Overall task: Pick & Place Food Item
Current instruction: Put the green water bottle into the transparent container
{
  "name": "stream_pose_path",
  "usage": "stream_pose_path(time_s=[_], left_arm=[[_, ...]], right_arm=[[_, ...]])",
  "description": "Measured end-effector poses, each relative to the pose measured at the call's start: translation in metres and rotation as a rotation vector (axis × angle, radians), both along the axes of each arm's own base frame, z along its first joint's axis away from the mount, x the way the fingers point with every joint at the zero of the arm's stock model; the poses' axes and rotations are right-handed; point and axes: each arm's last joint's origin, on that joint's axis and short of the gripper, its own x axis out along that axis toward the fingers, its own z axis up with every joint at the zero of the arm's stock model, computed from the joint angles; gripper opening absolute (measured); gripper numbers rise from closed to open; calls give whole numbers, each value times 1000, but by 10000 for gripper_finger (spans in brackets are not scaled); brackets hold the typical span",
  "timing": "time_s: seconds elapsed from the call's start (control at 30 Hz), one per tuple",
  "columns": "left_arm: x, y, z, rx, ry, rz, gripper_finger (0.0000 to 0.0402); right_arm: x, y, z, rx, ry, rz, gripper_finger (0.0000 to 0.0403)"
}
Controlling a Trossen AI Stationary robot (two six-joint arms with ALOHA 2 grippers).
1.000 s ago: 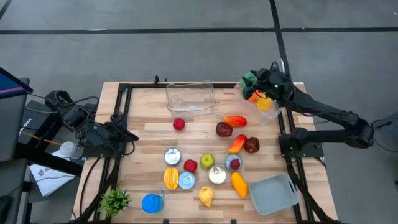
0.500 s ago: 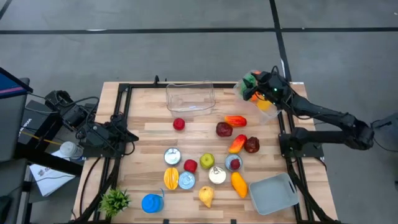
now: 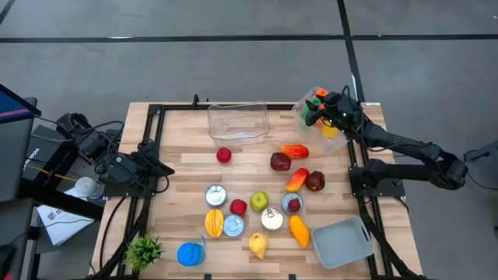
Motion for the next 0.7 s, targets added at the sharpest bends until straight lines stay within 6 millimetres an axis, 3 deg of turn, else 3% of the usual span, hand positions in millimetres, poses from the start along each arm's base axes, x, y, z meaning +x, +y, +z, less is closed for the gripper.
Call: stream_pose_path(time_s=[0.7], left_arm=[[0,0,0,3,-8,7,0]], right_arm=[[13,-20,-30,96,58,-42,216]])
